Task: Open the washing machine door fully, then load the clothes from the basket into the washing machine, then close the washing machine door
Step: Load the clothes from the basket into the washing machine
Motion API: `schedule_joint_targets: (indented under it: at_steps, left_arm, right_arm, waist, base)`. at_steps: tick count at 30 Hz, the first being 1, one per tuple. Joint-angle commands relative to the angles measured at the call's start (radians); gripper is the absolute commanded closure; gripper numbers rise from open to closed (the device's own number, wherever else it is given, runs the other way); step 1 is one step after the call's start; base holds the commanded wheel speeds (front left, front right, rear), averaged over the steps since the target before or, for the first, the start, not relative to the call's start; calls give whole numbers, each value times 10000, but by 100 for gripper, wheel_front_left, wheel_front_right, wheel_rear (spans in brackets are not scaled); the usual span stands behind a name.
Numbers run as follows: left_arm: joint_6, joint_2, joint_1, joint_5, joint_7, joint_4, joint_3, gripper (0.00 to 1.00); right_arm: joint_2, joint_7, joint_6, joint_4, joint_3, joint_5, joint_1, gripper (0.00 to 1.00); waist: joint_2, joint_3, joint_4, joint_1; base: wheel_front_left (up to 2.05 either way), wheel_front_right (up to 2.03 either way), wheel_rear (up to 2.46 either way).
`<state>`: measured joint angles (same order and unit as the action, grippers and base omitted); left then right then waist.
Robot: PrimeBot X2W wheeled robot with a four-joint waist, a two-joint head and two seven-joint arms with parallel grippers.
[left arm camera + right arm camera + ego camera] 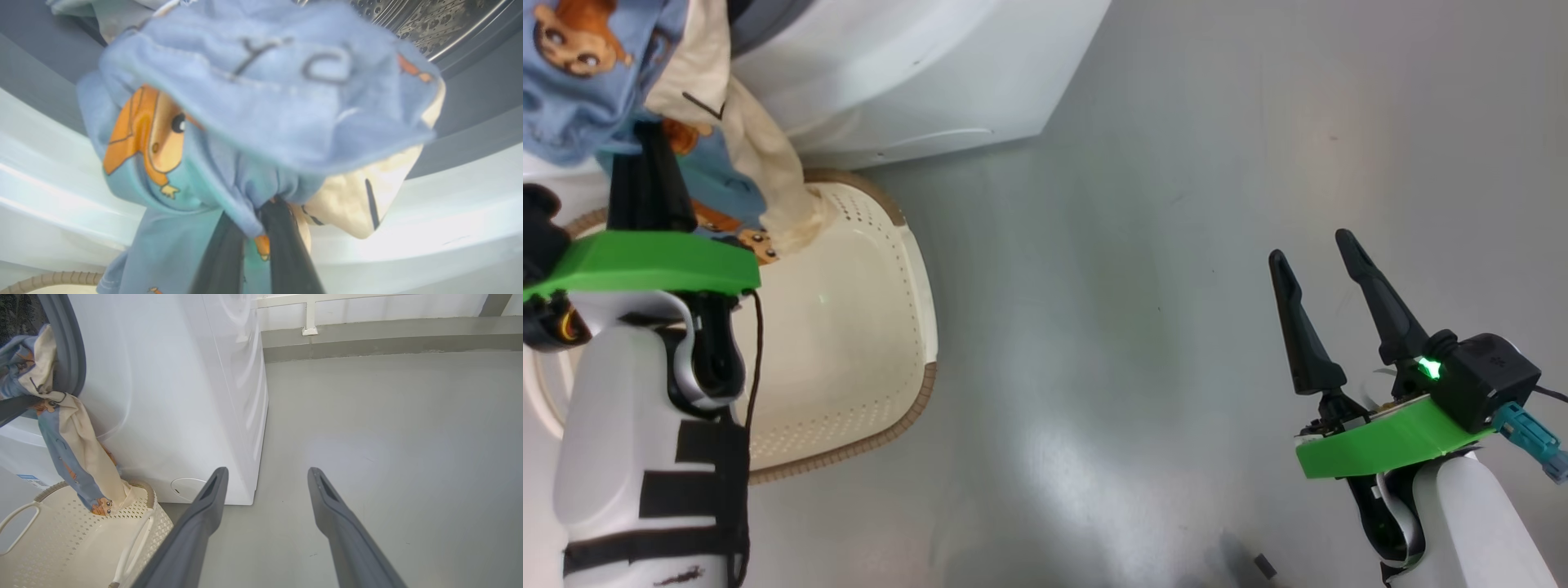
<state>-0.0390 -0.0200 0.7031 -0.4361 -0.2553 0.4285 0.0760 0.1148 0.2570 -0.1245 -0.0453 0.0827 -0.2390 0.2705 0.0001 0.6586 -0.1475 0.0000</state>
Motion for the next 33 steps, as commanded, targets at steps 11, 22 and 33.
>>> schedule_joint_targets:
  at_steps: [11, 22, 33]
  left_arm:
    - [348, -302, -465, 570, -64, -1915, -100, 100]
    - [267, -767, 1269, 2281, -65, -623, 799, 100]
    - [446, -2148, 3853, 3335, -65, 2205, 949, 100]
  right_arm:
    - [-97, 48, -62, 27, 477, -63, -366, 0]
    - [-421, 48, -62, -189, 699, -288, -692, 0]
    - [-478, 48, -62, -262, 955, -298, -1306, 0]
  waist:
    - [-1, -694, 48, 0]
    - [-1, -926, -760, 0]
    - [-1, -513, -1473, 0]
  base:
    - [0, 0, 0]
    - [0, 0, 0]
    - [0, 0, 0]
